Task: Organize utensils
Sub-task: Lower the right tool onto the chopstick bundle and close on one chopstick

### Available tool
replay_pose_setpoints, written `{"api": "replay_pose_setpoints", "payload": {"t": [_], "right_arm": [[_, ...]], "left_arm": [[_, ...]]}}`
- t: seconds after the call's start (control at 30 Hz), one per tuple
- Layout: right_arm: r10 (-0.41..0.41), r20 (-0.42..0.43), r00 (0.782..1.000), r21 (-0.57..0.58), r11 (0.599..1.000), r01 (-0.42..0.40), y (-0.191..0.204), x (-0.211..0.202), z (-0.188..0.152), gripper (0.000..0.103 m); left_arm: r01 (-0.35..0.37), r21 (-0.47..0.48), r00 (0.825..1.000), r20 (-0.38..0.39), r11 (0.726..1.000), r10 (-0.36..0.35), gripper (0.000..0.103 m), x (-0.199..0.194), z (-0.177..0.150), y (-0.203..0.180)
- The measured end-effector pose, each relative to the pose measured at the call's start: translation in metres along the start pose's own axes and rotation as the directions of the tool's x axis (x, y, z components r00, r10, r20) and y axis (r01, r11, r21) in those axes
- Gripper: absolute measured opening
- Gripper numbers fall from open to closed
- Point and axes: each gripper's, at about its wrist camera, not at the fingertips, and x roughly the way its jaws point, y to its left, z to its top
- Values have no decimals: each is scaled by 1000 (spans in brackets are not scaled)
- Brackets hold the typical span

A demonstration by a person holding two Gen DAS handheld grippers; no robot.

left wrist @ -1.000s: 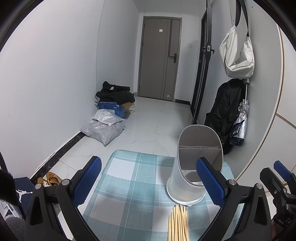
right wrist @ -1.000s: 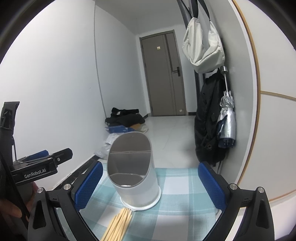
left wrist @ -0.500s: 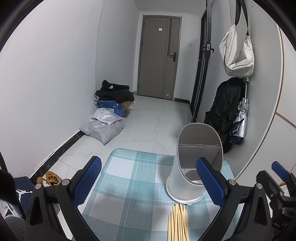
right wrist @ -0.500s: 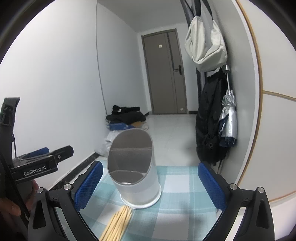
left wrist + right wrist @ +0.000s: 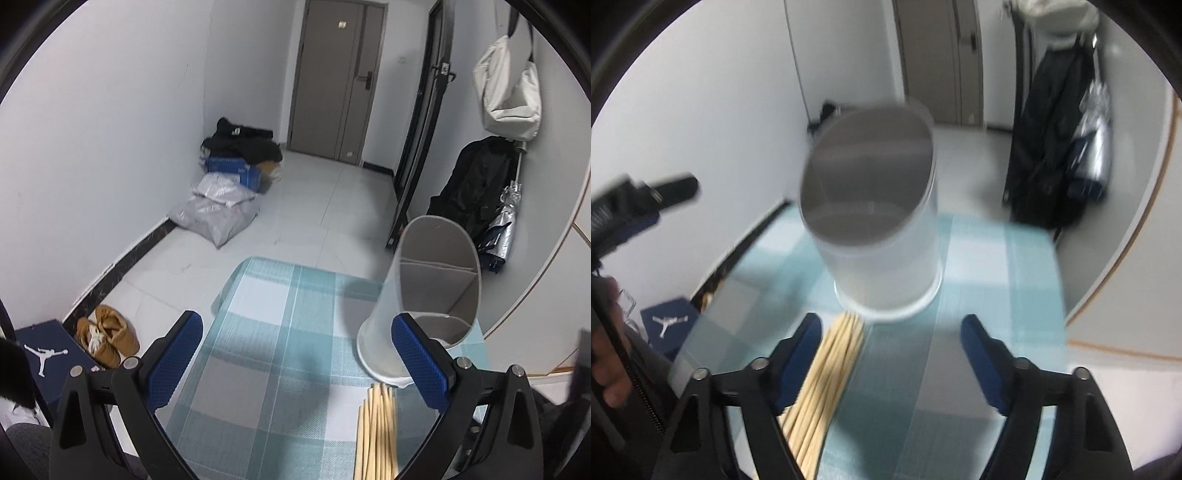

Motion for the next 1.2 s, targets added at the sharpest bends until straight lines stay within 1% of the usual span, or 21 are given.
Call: {"api": "replay_pose_setpoints", "payload": {"t": [0.07, 0.1, 0.13, 0.17, 0.2, 0.23, 0.3, 0.4, 0.5, 0.6, 0.67, 0.7, 0.77, 0.87, 1.0, 1.13, 1.17, 1.2], "right_arm": [[-1, -58, 998, -9, 1000, 1, 1, 13, -3, 63], [1, -93, 996, -20, 1000, -2, 2, 22, -4, 62], [-5, -115, 993, -25, 1000, 3, 4, 28, -5, 58], [-15, -143, 990, -27, 1000, 11, 5, 36, -7, 52], [-12, -169, 986, -23, 1000, 8, 5, 43, -8, 49], [-4, -189, 982, -14, 1000, 1, 6, 49, -9, 43], [17, -229, 973, 6, 1000, -16, 7, 60, -12, 41], [25, -258, 966, 5, 1000, -24, 12, 70, -16, 41], [-33, -262, 965, -31, 999, 26, 17, 77, -14, 38], [-57, -270, 961, -41, 998, 47, 15, 78, -9, 36], [-64, -282, 957, -39, 998, 56, 17, 77, -9, 31], [-67, -287, 956, -39, 998, 58, 19, 76, -9, 30], [-69, -295, 953, -52, 997, 56, 20, 73, -9, 16], [-88, -302, 949, -83, 994, 65, 22, 73, -10, 16], [-97, -305, 947, -82, 994, 75, 17, 70, -11, 16], [-95, -320, 943, -88, 994, 70, 33, 83, -6, 16], [-111, -337, 935, -105, 991, 79, 36, 86, -6, 16], [-125, -327, 937, -126, 988, 88, 38, 86, -4, 17]], "left_arm": [[-22, -4, 1000, -20, 1000, 21, 101, 4, 0, 4], [-21, -8, 999, -26, 1000, 21, 101, 5, 0, 7], [-25, -13, 999, -32, 1000, 25, 101, 6, 0, 9], [-34, -21, 999, -39, 999, 33, 101, 7, 0, 13], [-34, -27, 999, -44, 999, 32, 101, 8, 1, 16], [-33, -32, 998, -49, 999, 31, 101, 8, 1, 18], [-38, -49, 997, -62, 998, 35, 101, 10, 1, 23], [-36, -78, 997, -77, 996, 30, 101, 12, 2, 32], [-34, -101, 995, -92, 994, 24, 101, 15, 3, 39], [-31, -114, 995, -98, 993, 20, 101, 15, 4, 42], [-26, -121, 995, -98, 992, 15, 101, 15, 5, 44], [-26, -123, 995, -99, 992, 14, 101, 15, 5, 45], [-21, -127, 995, -100, 992, 8, 101, 15, 6, 47], [-17, -132, 995, -102, 991, 3, 101, 15, 5, 48], [-19, -132, 995, -102, 991, 5, 101, 15, 6, 50], [-15, -142, 994, -111, 990, -1, 101, 16, 6, 52], [-14, -143, 994, -112, 990, -2, 101, 16, 6, 52], [-13, -144, 994, -112, 990, -3, 101, 16, 6, 53]]}}
